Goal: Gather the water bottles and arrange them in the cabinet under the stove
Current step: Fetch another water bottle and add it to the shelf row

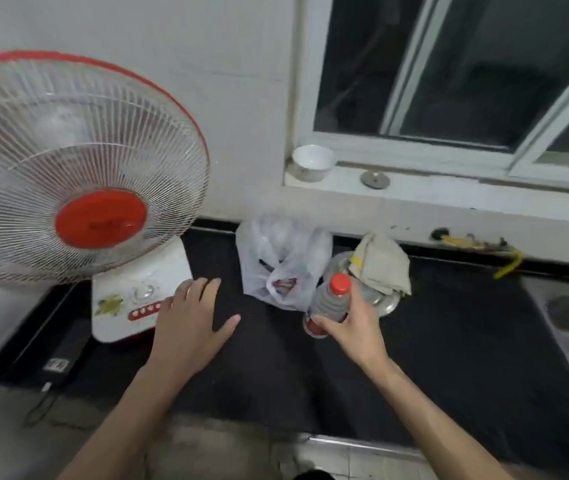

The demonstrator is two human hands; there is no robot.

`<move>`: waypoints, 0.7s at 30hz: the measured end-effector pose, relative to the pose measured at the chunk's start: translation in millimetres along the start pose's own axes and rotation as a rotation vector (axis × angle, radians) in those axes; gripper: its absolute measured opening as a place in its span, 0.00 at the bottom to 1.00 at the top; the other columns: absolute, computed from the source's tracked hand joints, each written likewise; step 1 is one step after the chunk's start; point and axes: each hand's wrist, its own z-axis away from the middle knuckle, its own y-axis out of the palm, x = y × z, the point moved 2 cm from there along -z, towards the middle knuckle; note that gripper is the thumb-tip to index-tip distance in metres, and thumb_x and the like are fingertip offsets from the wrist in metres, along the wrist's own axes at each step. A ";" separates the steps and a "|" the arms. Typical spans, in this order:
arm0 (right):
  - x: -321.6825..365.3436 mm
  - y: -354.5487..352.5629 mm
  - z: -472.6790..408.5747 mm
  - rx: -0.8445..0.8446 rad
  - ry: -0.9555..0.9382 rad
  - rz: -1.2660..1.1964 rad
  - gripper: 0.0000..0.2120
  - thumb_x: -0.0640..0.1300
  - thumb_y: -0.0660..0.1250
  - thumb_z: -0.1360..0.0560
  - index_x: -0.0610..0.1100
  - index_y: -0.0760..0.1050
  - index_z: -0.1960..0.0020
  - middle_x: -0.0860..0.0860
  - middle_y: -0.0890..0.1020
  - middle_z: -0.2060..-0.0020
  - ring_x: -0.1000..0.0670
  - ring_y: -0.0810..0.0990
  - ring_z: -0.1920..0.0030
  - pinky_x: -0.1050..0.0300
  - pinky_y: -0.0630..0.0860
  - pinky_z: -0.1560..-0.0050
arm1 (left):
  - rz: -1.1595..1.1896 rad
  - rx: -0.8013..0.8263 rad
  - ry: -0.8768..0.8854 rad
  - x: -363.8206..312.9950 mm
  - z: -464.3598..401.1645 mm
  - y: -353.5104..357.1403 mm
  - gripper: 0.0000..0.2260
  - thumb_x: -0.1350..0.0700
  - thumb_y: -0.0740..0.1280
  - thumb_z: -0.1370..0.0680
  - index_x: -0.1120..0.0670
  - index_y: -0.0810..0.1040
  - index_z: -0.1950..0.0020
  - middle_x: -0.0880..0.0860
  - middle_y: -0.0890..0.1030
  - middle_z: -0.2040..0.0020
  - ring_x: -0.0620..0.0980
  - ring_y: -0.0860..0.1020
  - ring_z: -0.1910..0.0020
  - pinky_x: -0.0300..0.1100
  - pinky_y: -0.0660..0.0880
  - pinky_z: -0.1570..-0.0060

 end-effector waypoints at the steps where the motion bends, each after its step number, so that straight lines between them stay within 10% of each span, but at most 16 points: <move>1: 0.1 -20.5 15.2 -0.054 0.028 0.013 0.31 0.47 0.82 0.33 0.67 0.71 0.39 0.67 0.84 0.49 0.63 0.83 0.47 0.57 0.80 0.47 | 0.001 -0.013 0.061 -14.0 -2.0 -3.2 0.35 0.31 0.58 0.21 0.54 0.72 0.23 0.56 0.77 0.28 0.59 0.74 0.28 0.58 0.77 0.35; 21: -103.3 -365.5 501.0 -1.239 0.716 0.208 0.33 0.50 0.83 0.36 0.59 0.72 0.35 0.60 0.84 0.46 0.54 0.83 0.45 0.45 0.82 0.44 | 0.093 0.013 1.405 -569.2 178.8 17.7 0.38 0.28 0.55 0.22 0.53 0.72 0.22 0.54 0.77 0.27 0.57 0.74 0.27 0.56 0.78 0.37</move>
